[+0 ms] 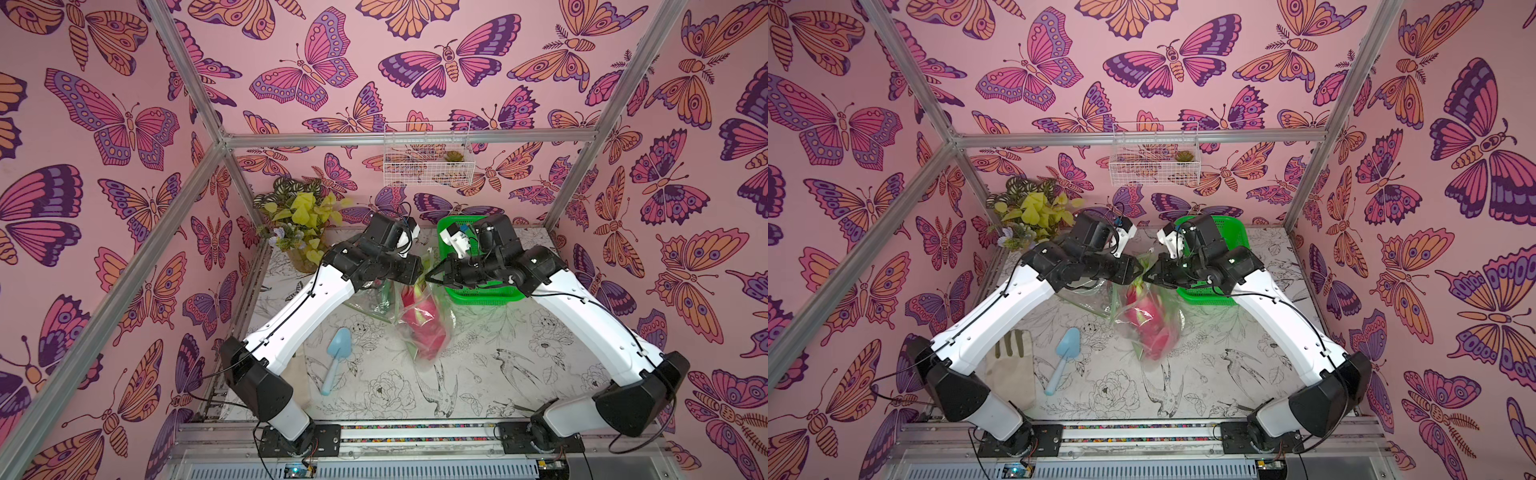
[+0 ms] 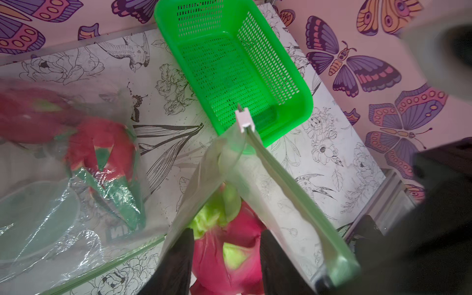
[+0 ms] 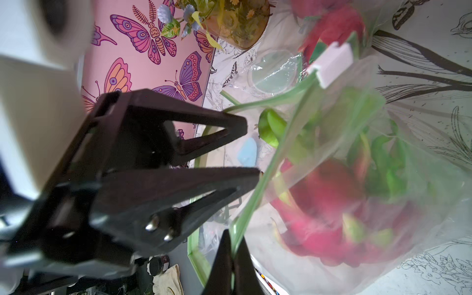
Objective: Open the zip-top bag and take out the dragon fruit
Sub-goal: Open the zipper of the food storage bag at the center of the board, then pick up the dragon fruit from the zipper food storage bag.
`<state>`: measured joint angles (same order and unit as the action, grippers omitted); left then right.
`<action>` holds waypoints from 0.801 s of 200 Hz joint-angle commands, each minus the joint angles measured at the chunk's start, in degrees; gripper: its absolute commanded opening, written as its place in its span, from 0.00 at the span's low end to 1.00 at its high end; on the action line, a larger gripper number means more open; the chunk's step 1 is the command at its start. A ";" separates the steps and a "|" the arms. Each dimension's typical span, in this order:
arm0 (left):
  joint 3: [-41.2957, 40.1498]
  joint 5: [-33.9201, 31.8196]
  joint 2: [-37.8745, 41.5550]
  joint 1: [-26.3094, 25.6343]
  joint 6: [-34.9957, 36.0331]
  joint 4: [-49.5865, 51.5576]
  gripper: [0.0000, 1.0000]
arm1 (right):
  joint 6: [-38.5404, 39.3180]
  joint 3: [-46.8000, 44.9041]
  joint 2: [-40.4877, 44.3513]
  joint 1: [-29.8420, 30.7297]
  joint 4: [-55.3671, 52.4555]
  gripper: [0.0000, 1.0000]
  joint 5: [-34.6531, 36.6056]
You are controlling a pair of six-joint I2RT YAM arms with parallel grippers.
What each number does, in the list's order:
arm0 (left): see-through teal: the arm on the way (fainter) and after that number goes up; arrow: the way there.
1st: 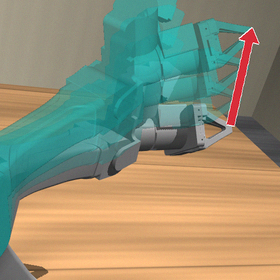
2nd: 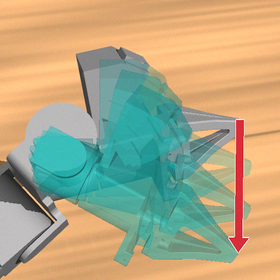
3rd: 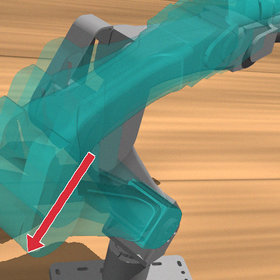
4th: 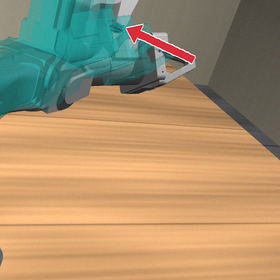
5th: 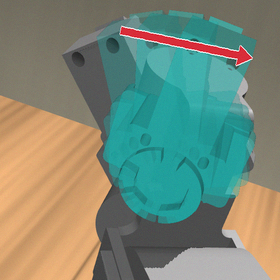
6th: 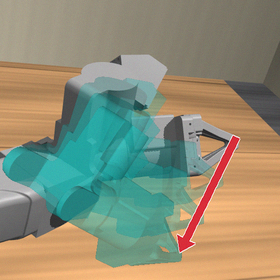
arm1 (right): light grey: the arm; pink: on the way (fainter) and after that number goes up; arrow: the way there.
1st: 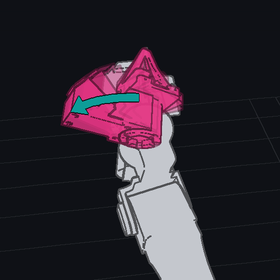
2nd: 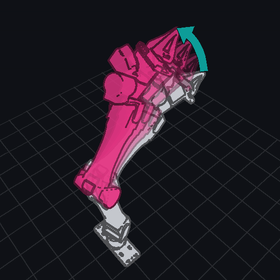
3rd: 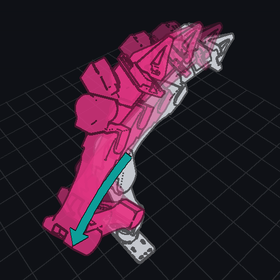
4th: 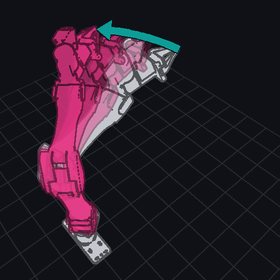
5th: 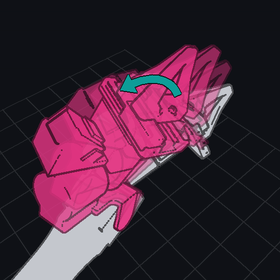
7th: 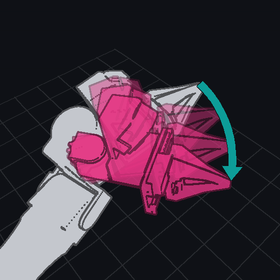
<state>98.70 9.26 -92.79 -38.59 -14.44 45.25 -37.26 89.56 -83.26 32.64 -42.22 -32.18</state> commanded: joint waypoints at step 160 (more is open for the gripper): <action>-7.93 1.32 -0.11 1.41 1.68 -13.45 0.59 | 1.57 -0.17 2.49 0.32 2.06 0.00 -4.43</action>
<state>92.51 10.46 -93.54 -37.52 -12.91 36.01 -36.86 89.27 -82.06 32.67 -42.11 -34.72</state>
